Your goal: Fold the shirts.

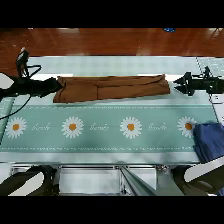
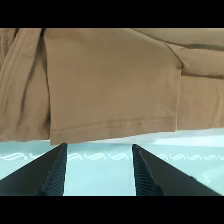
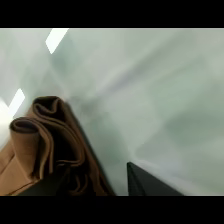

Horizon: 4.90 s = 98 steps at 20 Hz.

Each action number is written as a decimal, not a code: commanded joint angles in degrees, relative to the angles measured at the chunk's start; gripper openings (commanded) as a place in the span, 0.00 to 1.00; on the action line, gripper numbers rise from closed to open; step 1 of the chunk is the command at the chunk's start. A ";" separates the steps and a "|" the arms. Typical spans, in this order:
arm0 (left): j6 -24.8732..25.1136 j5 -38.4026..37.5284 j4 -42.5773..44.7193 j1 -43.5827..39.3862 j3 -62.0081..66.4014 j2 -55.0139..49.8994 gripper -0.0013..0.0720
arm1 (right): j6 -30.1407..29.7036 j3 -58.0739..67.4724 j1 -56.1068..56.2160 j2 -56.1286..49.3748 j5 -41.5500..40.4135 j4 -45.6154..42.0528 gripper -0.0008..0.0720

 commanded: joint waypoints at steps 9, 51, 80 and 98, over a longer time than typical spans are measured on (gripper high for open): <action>-0.44 0.35 -1.07 -0.37 -0.44 0.20 0.71 | 0.33 4.00 8.92 -1.73 0.26 -1.33 0.59; 8.44 -12.81 -25.44 -30.60 36.17 -35.91 0.04 | 9.40 -29.75 11.80 76.46 13.68 -10.58 0.04; 15.58 -7.56 -22.05 10.82 -6.60 15.56 0.04 | 5.46 12.92 34.62 18.10 14.80 0.31 0.57; 14.64 -6.01 -22.03 0.33 -17.27 19.23 0.04 | 10.73 -54.77 34.25 45.64 -20.59 4.09 0.57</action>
